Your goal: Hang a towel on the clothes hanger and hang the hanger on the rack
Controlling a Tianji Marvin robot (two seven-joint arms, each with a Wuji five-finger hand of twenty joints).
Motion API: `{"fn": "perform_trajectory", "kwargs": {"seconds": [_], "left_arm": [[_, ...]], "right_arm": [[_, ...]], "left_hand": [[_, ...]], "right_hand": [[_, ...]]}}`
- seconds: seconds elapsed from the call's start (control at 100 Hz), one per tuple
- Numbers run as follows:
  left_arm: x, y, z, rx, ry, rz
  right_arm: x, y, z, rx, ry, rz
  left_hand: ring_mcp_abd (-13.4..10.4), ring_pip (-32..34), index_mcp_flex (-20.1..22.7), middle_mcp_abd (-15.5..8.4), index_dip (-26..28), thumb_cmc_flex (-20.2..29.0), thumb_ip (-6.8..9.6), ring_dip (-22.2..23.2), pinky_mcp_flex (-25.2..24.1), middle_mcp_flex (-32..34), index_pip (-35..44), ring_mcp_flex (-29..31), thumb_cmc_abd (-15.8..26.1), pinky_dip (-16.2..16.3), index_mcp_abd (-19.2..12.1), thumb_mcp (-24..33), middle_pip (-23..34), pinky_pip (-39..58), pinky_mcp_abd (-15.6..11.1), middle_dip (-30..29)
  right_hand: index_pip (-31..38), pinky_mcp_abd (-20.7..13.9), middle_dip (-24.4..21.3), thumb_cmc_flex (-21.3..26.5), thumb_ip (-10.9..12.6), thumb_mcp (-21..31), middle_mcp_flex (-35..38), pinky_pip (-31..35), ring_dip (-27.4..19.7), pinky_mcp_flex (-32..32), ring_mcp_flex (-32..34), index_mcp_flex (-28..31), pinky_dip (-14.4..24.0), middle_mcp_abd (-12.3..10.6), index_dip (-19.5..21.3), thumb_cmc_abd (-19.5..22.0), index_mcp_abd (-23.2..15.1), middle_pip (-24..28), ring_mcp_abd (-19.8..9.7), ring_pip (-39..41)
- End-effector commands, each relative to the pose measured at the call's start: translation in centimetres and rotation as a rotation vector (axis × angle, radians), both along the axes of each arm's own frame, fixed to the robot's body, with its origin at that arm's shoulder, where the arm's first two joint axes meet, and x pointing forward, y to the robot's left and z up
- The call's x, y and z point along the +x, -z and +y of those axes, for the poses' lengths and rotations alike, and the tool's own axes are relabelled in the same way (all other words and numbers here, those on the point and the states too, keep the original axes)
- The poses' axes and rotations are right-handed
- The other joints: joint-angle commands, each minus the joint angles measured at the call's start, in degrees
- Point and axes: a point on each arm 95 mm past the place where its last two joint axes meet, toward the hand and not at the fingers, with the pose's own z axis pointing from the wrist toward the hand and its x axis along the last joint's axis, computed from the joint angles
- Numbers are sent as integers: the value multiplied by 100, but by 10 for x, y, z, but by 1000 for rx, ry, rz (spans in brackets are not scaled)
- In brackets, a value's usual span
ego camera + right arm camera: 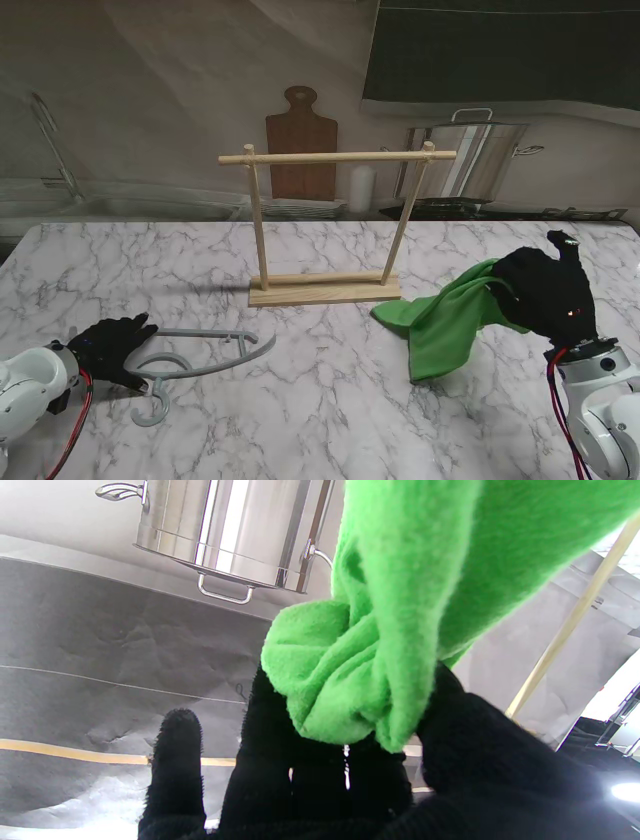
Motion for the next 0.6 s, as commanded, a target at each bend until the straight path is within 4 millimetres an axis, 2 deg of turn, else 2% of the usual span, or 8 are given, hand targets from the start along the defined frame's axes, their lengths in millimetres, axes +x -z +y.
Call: {"fn": "perform_trajectory", "kwargs": {"seconds": [0.0,0.39,0.59], "left_arm": [[-2,3,1,9,-7,12],[-1,10,4,22,-36,49],[1,14,4,32,-45,93]], "right_arm": [[-1,2,-1,1,8,1],[-2,3,-2,3,13,-1],[-1,2,-2,3,14,-3]], "left_hand": [[-26,1,-180,54,-111,-107,53,-130,-72,-207,-112,-129,-134,-85,173,4,-61,-473,-25,-77],[-16,9,-177,14,-202,-87,53,-125,-70,-204,-116,-115,-118,-76,192,-1,-60,-456,-20,-77],[-11,26,-141,-35,-205,63,76,-117,-22,-201,-77,-37,-340,-65,144,14,-60,-432,-5,-77]], "right_hand": [[226,210,80,149,2,177,81,-140,80,-135,92,326,-81,-167,227,316,-362,-54,-11,-100],[214,226,82,148,4,168,83,-193,83,-177,89,327,-124,-164,230,315,-377,-59,-13,-103],[207,228,86,150,4,159,84,-228,83,-202,84,322,-150,-171,228,319,-379,-56,-18,-105]]}}
